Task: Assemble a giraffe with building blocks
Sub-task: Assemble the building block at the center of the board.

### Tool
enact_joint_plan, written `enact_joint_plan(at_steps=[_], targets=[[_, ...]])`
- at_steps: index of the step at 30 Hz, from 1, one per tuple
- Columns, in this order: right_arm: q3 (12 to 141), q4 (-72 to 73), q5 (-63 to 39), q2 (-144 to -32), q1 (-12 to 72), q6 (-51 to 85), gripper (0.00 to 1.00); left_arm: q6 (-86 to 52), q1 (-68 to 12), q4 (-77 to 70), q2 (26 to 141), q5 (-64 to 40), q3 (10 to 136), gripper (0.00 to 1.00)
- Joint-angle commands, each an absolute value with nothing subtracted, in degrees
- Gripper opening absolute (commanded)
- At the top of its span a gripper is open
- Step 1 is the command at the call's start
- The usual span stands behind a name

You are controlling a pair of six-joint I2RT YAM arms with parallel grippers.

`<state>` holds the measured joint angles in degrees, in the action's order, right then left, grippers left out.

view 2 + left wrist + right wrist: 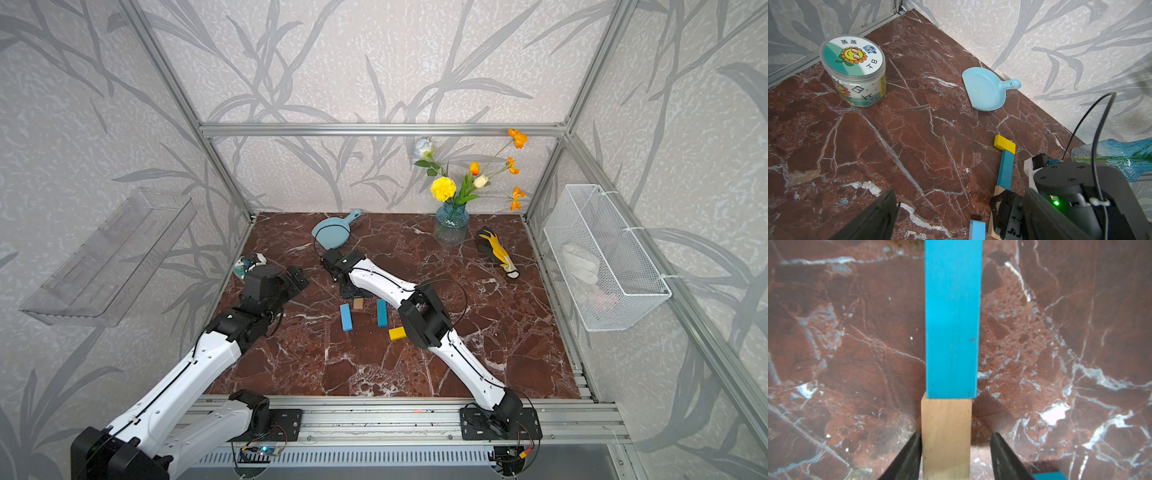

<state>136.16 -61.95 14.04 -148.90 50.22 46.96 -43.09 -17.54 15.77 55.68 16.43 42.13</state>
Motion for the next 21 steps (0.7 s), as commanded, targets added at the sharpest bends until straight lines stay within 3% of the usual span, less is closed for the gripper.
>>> enact_joint_plan(at_steps=[1, 21], targets=[[132.7, -65.7, 13.3, -149.1, 50.8, 47.1, 0.54, -42.5, -17.8, 15.1, 55.7, 16.6, 41.8, 0.95], [128.4, -58.3, 10.4, -144.6, 52.1, 42.5, 0.54, -42.5, -17.8, 15.6, 55.2, 16.6, 41.8, 0.95]])
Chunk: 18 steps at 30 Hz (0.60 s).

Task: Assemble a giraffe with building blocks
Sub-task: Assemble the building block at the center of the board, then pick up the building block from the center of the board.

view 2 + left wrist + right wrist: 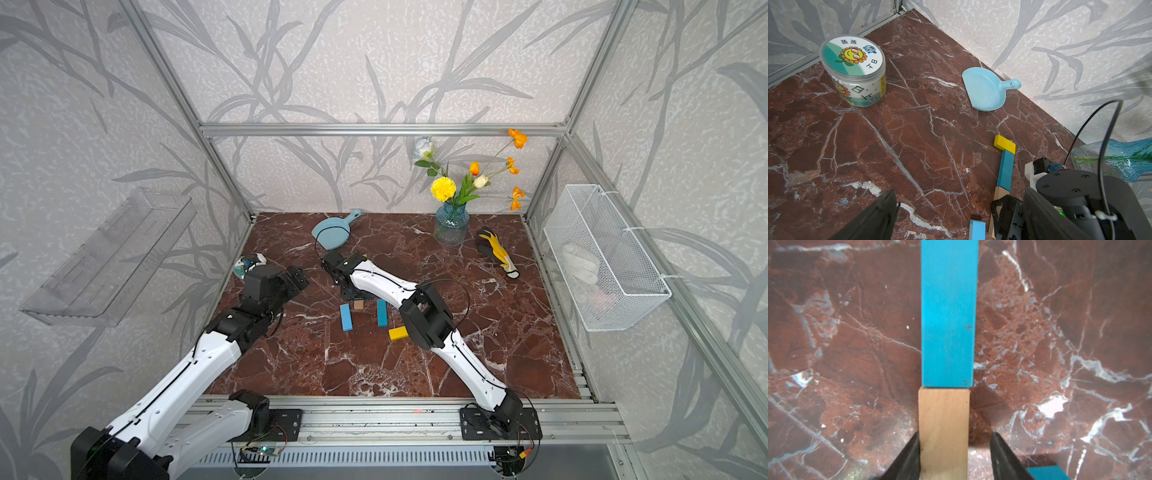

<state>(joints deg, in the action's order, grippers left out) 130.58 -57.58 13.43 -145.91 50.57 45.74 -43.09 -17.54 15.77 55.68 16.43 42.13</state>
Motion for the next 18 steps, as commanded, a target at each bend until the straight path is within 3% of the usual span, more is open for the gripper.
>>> enact_joint_plan(at_steps=[1, 6, 10, 18], targets=[[128.1, -57.3, 10.6, -143.0, 52.6, 41.1, 0.55, -42.4, -17.8, 15.6, 55.3, 16.6, 41.6, 0.96], [124.1, -59.0, 17.3, -131.4, 54.6, 37.0, 0.56, -42.4, -17.8, 15.3, 55.7, 16.2, 41.5, 0.95], [109.2, -56.5, 19.8, -120.8, 54.3, 36.9, 0.57, -42.5, -17.9, 14.8, 55.5, 15.9, 41.0, 0.95], [88.5, -46.4, 12.1, -117.1, 51.6, 30.2, 0.56, -42.6, -18.4, 14.1, 56.6, 15.4, 41.1, 0.95]])
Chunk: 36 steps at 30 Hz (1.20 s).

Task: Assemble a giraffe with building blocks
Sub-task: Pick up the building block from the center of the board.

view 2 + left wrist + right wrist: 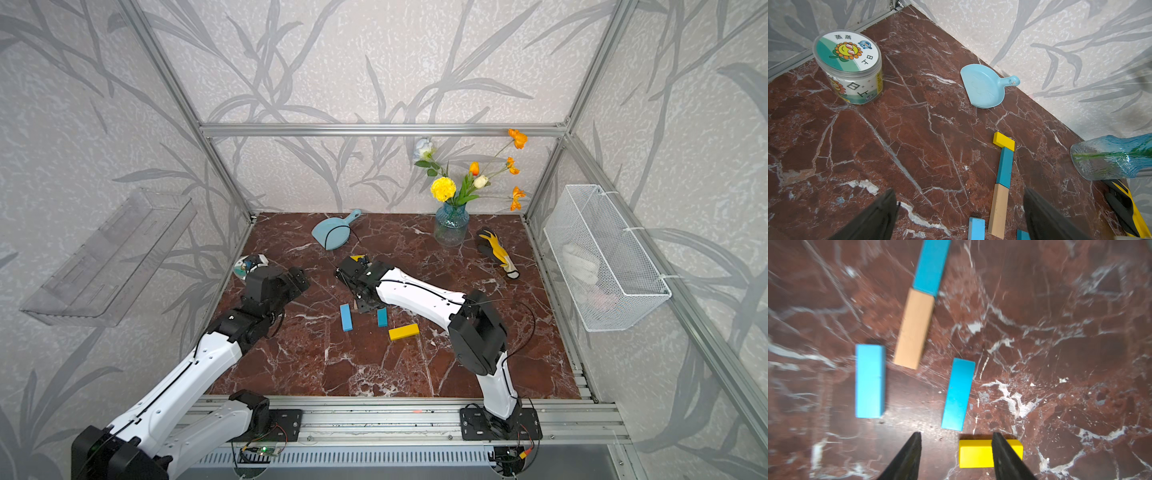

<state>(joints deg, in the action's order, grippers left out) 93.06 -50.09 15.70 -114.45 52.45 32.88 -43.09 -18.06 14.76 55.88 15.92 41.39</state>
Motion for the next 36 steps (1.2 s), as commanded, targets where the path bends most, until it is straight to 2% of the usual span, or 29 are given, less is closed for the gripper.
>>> enact_joint_plan(at_steps=[1, 14, 23, 25, 27, 30, 33, 36], targets=[[87.2, -44.8, 11.5, -117.0, 51.4, 30.1, 0.56, -42.5, -18.5, 14.2, 56.9, 15.4, 41.3, 0.95], [90.6, -44.1, 10.1, -121.9, 50.7, 31.6, 0.56, -41.8, -18.8, 15.8, 56.3, 17.0, 41.7, 0.95], [92.6, -48.7, 12.7, -123.6, 50.5, 36.2, 0.46, -41.7, -18.8, 15.5, 56.4, 17.0, 41.6, 0.95], [92.0, -48.4, 13.0, -123.0, 50.5, 37.7, 0.36, -41.7, -18.8, 15.4, 56.3, 17.0, 41.5, 0.95], [91.9, -48.2, 13.6, -122.4, 50.4, 37.5, 0.18, -41.7, -18.8, 15.3, 56.3, 17.0, 41.4, 0.95], [93.6, -47.5, 12.1, -122.0, 48.4, 33.5, 0.0, -41.7, -18.8, 15.1, 56.3, 16.9, 41.5, 0.95], [94.5, -42.1, 5.9, -118.9, 45.1, 23.2, 0.0, -41.7, -18.8, 15.0, 56.5, 16.7, 41.5, 0.95], [97.8, -41.7, 6.9, -116.7, 43.7, 11.3, 0.0, -41.3, -18.8, 14.3, 56.4, 16.1, 41.2, 0.95]])
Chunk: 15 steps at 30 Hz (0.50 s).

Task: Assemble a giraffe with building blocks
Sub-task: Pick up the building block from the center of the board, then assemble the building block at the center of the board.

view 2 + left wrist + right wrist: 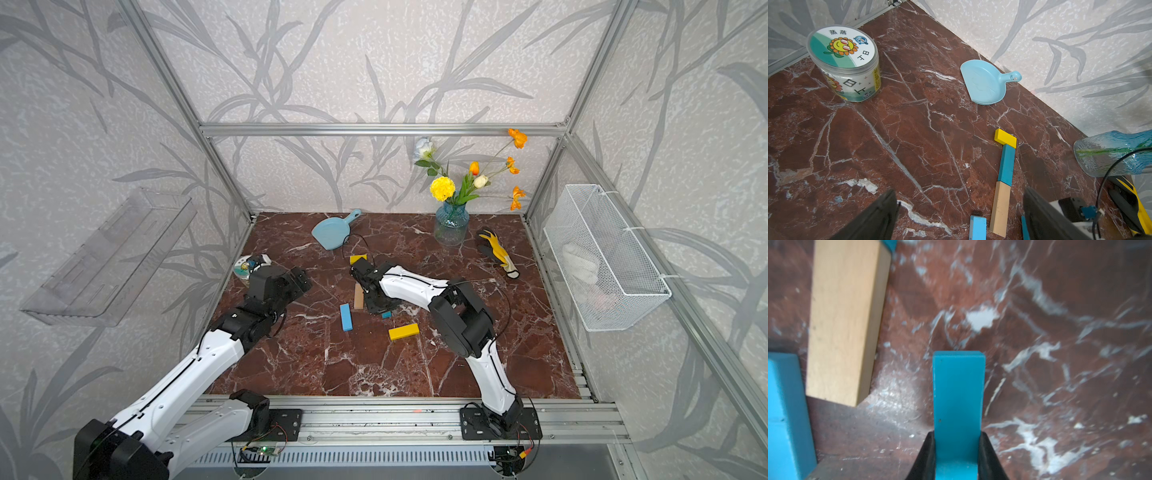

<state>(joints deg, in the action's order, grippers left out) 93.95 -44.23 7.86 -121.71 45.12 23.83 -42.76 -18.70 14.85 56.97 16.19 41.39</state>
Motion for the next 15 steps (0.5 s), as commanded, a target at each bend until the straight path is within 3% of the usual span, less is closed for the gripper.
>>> enact_joint_plan(at_steps=[1, 8, 15], targets=[[98.9, -41.7, 7.3, -116.4, 43.6, 6.1, 0.0, -41.2, -18.8, 14.2, 56.3, 16.2, 41.1, 0.95], [109.1, -54.5, -14.5, -123.0, 39.7, -20.8, 0.0, -41.3, -18.8, 14.0, 56.5, 16.4, 40.7, 0.95], [100.7, -46.0, -10.3, -119.4, 39.0, -23.4, 0.0, -41.1, -18.9, 14.1, 56.6, 16.4, 40.8, 0.95]])
